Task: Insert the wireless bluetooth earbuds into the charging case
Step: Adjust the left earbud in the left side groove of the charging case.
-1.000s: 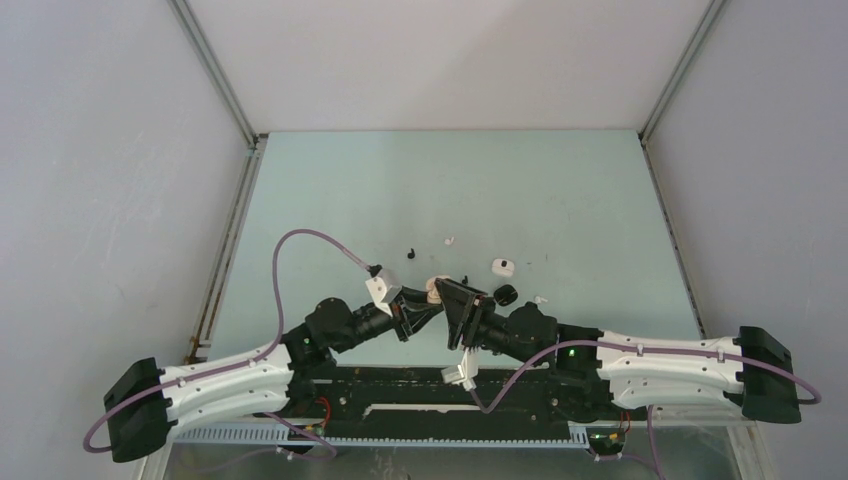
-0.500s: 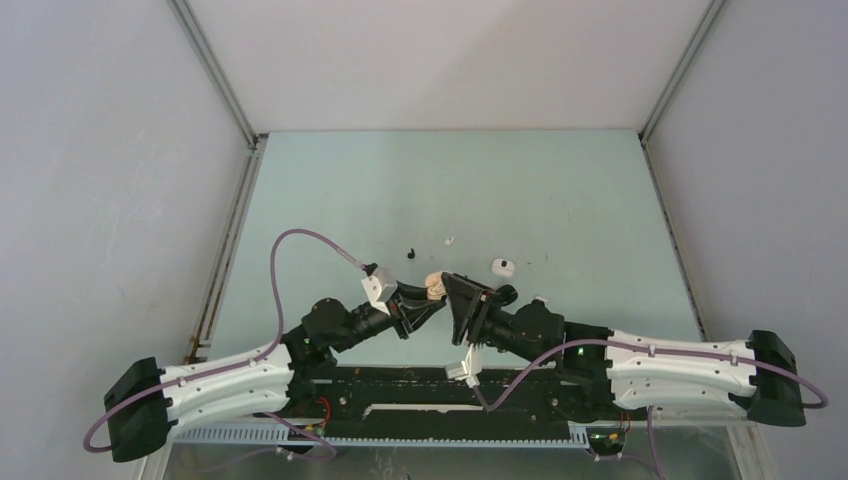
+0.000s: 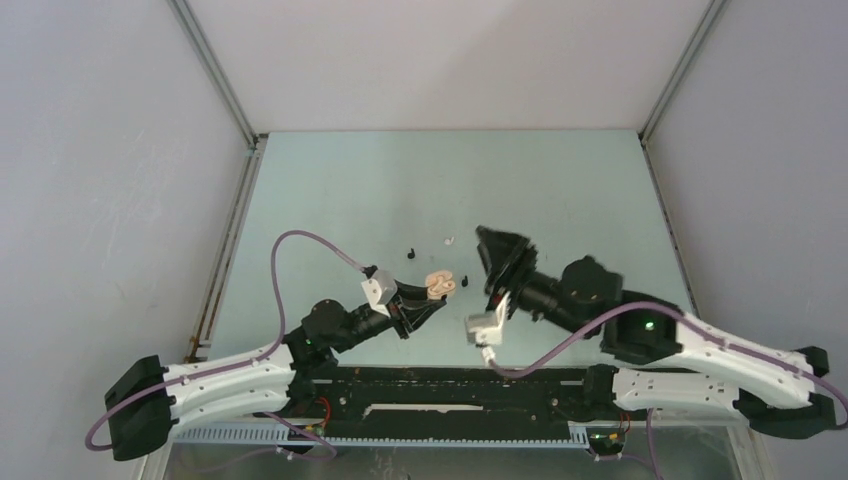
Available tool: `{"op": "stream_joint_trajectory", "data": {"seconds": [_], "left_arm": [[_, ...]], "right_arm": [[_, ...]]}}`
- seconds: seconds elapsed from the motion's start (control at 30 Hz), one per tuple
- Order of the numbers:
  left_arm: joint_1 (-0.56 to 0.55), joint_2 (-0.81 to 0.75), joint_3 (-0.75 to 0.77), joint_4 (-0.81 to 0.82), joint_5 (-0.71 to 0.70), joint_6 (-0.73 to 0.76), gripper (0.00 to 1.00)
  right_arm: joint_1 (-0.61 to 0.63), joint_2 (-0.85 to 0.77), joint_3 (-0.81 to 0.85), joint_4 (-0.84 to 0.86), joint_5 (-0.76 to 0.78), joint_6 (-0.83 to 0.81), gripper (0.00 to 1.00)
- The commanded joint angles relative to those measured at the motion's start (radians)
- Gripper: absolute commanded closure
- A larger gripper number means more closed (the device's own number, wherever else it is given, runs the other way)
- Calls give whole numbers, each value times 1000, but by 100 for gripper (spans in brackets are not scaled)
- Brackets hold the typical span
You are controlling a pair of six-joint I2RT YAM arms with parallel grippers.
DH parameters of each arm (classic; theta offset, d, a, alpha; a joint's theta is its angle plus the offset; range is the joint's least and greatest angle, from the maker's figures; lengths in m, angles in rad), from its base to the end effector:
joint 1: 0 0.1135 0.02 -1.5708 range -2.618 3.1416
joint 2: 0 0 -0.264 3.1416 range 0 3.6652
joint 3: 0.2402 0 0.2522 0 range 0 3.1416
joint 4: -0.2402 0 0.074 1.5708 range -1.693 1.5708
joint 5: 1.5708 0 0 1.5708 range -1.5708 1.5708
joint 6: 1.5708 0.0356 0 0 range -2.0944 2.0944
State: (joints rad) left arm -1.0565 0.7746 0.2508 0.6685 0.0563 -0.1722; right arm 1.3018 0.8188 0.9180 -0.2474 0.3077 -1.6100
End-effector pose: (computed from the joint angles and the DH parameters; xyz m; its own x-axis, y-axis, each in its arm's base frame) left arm 0.0877 -0.1593 0.2434 -0.0837 -0.1995 -0.9763 0.8955 0.4146 -0.1616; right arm 0.0594 0.1747 0.3743 0.8400 -0.5361 0.0834 -0.0063 -0.1635 -0.9865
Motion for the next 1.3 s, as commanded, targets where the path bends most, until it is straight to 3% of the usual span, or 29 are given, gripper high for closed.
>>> {"op": "stream_joint_trajectory", "data": {"seconds": [0.0,0.1,0.23,0.37,0.47,0.73,1.07,1.27], "left_arm": [[-5,25,-24,76,25,72,100],[-5,53,-19,88,64,107,100],[-5,81,-3,87,90,140,100],[-5,91,17,79,107,144,100],[-5,107,22,79,117,143,100],[-5,96,26,85,120,126,100],[-6,95,37,84,133,109,100],[-7,88,35,83,134,105,100]], "right_arm": [[-144,5,233,-421,-200,569,55],[-294,50,329,-592,-412,740,57],[-590,181,515,-728,-809,936,58],[-771,321,674,-929,-1119,960,62],[-799,345,657,-985,-1248,940,71],[-791,248,391,-787,-1313,1002,76],[-602,259,273,-614,-1128,1061,71],[-560,280,238,-561,-1064,1046,66]]}}
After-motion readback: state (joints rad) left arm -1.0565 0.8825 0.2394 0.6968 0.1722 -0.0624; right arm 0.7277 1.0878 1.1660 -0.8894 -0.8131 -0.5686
